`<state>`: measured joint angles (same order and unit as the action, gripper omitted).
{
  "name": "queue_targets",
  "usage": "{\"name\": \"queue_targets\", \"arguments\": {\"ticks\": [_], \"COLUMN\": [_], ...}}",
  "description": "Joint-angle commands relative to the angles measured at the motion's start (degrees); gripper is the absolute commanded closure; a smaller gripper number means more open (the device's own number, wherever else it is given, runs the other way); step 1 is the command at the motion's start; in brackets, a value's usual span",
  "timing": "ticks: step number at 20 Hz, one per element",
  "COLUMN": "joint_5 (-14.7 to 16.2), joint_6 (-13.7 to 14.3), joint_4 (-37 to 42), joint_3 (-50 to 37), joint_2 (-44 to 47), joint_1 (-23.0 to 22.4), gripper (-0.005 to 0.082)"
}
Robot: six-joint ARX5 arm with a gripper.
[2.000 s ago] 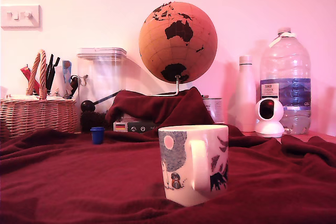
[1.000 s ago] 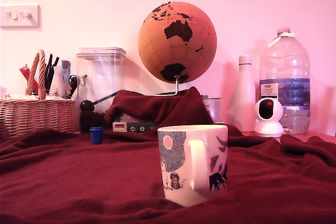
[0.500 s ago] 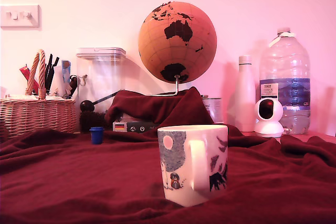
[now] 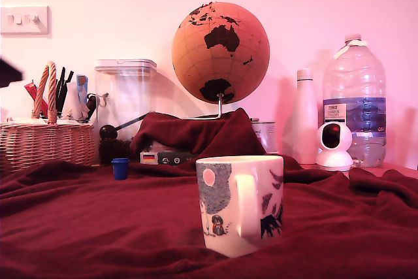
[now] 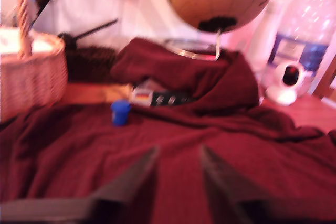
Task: Pick up the coffee capsules on the table and drop them inside the coffee cup
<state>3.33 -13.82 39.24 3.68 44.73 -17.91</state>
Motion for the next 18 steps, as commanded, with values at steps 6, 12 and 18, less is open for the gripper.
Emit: {"name": "queue_targets", "arguments": {"ticks": [6,12,18], "joint_5": [-0.5,-1.0,-2.3], "joint_6": [-0.4,-0.4,-0.3], "joint_4": [8.2,13.4,22.8], "joint_3": [0.2,2.4,4.9], "joint_2": [11.1,20.8,32.8], "joint_1": [-0.1,-0.1,-0.1], "gripper": [0.0185,0.0184,0.0185]}}
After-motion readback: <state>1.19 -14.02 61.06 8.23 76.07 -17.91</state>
